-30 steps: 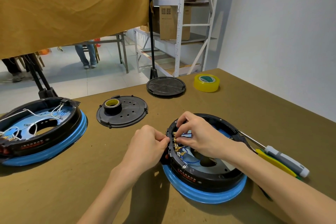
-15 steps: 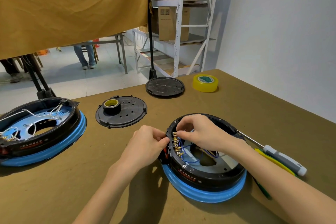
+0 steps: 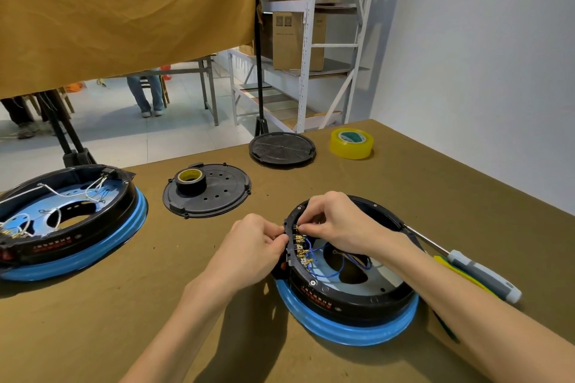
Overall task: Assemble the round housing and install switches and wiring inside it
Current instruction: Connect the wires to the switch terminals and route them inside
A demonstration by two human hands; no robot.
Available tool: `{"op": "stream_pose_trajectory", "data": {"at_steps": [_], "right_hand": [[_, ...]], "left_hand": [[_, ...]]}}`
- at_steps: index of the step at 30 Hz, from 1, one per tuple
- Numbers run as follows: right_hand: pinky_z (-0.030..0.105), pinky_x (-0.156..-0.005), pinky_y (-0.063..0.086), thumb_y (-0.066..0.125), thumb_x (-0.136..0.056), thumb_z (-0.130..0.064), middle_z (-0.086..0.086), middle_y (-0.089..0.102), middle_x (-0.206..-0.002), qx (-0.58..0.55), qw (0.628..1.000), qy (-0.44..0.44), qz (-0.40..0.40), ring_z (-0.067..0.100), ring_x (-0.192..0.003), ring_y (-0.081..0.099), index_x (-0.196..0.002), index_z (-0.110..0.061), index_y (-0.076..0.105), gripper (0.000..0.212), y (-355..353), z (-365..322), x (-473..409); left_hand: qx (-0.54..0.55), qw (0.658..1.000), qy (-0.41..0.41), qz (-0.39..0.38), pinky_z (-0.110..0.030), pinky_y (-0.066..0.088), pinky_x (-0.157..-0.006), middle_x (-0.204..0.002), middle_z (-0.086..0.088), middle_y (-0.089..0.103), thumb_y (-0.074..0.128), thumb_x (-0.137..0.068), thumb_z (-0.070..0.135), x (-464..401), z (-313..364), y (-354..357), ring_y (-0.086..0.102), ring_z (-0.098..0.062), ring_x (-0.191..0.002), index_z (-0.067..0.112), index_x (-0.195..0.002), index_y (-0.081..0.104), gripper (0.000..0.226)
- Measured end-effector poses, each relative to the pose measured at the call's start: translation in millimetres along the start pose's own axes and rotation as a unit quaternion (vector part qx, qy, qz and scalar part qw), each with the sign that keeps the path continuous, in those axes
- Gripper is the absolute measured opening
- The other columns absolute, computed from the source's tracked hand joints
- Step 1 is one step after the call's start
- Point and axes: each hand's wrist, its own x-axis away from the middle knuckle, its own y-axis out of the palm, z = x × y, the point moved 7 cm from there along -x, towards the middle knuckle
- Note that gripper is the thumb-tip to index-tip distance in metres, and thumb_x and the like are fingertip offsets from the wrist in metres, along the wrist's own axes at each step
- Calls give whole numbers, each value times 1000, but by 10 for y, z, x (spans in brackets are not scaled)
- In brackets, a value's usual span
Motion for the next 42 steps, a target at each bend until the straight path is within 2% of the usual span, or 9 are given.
{"op": "stream_pose_trajectory", "data": {"at_steps": [3, 6, 9, 14, 18, 26, 32, 37, 42], "right_hand": [[15, -71, 44, 76, -92, -20, -11, 70, -91, 8, 1000, -2, 19, 2, -83, 62, -99, -17, 83, 11, -7, -2, 47], [21, -80, 50, 73, -94, -23, -7, 70, -101, 19, 999, -21, 36, 4, -90, 63, -107, -19, 80, 15, -37, -50, 131], [20, -86, 50, 74, -92, -24, -11, 63, -101, -9, 997, -51, 55, 4, -94, 62, -99, -25, 76, 7, -117, -107, 260], [33, -96, 49, 75, -90, -34, -17, 55, -108, 30, 999, -28, -22, 3, -104, 57, -96, -32, 76, 6, -1, -83, 348], [32, -101, 46, 76, -88, -37, -16, 53, -117, 63, 997, -16, -49, 0, -114, 51, -91, -34, 78, 4, 5, -83, 288], [26, -96, 45, 74, -93, -36, -16, 57, -113, 71, 992, -38, -95, 0, -108, 53, -93, -35, 76, 2, -33, -66, 264], [21, -89, 50, 74, -94, -31, -14, 60, -108, 51, 995, -41, -79, 2, -100, 60, -91, -29, 76, 4, -104, -16, 289], [10, -86, 41, 75, -94, -31, -15, 60, -108, 46, 996, -49, -61, 0, -102, 58, -94, -27, 78, 6, -82, -22, 313], [12, -87, 41, 73, -95, -34, -16, 57, -108, 63, 995, -44, -59, -1, -103, 56, -97, -28, 77, 7, -35, -45, 319]], "left_hand": [[3, 1000, 0, -6, -33, 64, -75, -76, 5, 78, 57, -104, 26, 11, 17, 9, 73, -8, -77, 26, -114, 79, 24], [21, 1000, 2, -22, -35, 64, -80, -89, 8, 79, 57, -104, 28, 37, 51, 13, 74, -7, -84, 28, -123, 74, 25], [-12, 1000, -1, -2, -17, 56, -75, -109, 9, 73, 61, -102, 33, 31, 55, -16, 67, -2, -92, 25, -133, 66, 33], [-34, 999, -21, 10, -12, 53, -65, -95, 13, 72, 69, -97, 34, 43, 29, -56, 68, 0, -85, 24, -114, 74, 21], [-45, 999, -20, 18, -8, 46, -57, -92, 16, 71, 69, -97, 36, 60, 27, -62, 66, 3, -82, 27, -109, 76, 17], [-63, 998, -11, 25, -14, 55, -69, -97, 11, 75, 69, -97, 37, 75, 68, -51, 66, 0, -84, 25, -111, 79, 21], [-67, 997, -14, 26, -23, 60, -73, -93, 11, 75, 70, -96, 35, 83, 92, -69, 67, -2, -83, 25, -105, 82, 18], [-73, 997, -15, 28, -30, 63, -79, -97, 9, 76, 69, -97, 35, 112, 121, -69, 68, -5, -85, 25, -106, 81, 18], [-72, 997, -14, 29, -28, 62, -78, -97, 9, 76, 68, -98, 34, 125, 128, -56, 68, -6, -86, 25, -107, 81, 18]]}}
